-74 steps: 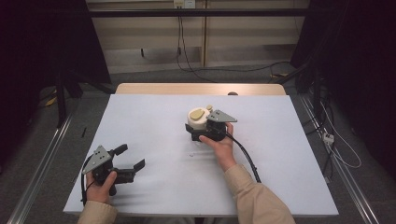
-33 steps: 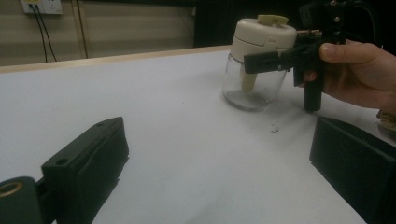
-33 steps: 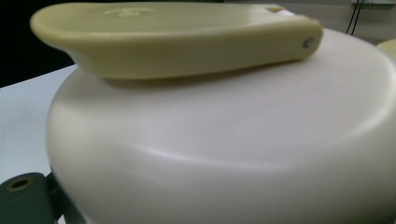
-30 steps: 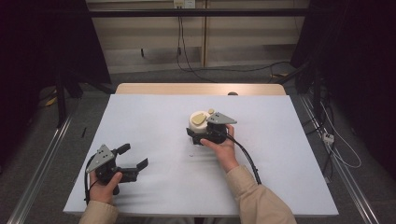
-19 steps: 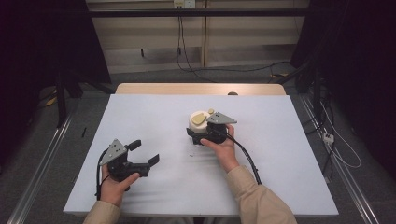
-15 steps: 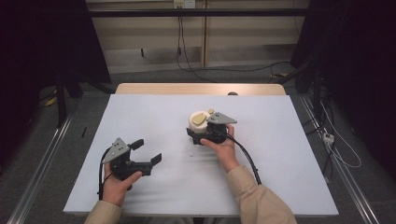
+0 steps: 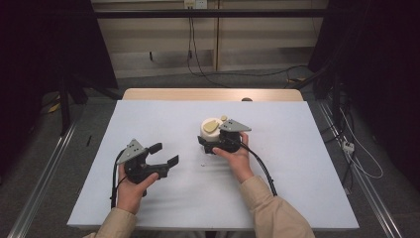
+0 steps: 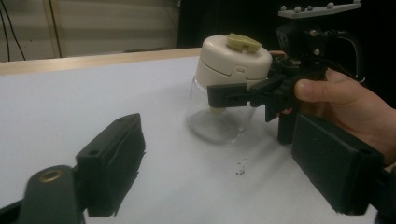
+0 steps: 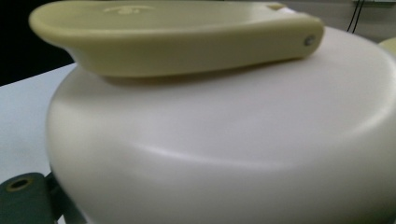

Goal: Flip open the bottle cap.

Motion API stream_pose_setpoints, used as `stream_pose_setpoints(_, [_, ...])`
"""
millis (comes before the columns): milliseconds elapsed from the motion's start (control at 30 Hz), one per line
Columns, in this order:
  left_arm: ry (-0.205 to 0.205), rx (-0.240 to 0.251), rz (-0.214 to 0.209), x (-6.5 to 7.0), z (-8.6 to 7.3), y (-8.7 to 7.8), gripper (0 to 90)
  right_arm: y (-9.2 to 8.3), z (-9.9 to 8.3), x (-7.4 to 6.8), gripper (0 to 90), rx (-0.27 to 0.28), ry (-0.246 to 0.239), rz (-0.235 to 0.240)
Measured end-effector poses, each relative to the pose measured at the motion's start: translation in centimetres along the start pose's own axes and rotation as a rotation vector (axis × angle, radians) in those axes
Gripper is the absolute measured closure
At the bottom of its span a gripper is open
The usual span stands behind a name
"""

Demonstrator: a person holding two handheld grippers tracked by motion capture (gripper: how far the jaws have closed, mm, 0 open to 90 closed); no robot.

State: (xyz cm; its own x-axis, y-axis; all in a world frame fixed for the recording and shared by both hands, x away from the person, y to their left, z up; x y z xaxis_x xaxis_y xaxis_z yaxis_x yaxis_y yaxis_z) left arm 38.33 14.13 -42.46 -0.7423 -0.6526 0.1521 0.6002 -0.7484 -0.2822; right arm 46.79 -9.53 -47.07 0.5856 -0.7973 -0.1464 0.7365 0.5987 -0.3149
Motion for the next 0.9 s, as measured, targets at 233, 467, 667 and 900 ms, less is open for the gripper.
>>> stream_pose_setpoints(233, [-0.015,-0.042,-0.029,0.7,0.9,1.7,38.1,0.0,0.0,0.0,6.6,-0.002,0.000,0.002])
stream_pose_setpoints(467, [-0.049,-0.086,-0.061,0.9,1.3,3.8,57.0,0.0,0.0,0.0,6.6,-0.002,0.000,0.002])
stream_pose_setpoints(667, [-0.053,-0.115,-0.068,1.0,1.8,5.1,67.7,0.0,0.0,0.0,6.6,-0.001,0.001,0.003])
stream_pose_setpoints(900, [-0.048,-0.131,-0.074,1.2,2.3,6.3,76.7,0.0,0.0,0.0,6.6,-0.002,0.001,0.004])
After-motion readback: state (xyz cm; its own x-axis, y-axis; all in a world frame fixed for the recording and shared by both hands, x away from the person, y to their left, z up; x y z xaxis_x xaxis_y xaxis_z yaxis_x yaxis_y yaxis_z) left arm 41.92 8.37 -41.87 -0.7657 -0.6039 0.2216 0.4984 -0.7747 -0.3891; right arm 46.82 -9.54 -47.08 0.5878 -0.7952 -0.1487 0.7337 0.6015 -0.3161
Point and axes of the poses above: each handheld gripper's, and its own axes: y roughly forward along the jaws, z roughly out of its top, x roughly to its right, the point moved 4 cm from there along y, roughly forward along the jaws, and after that the axes turned 3 degrees about y, right-handed, at the moved point
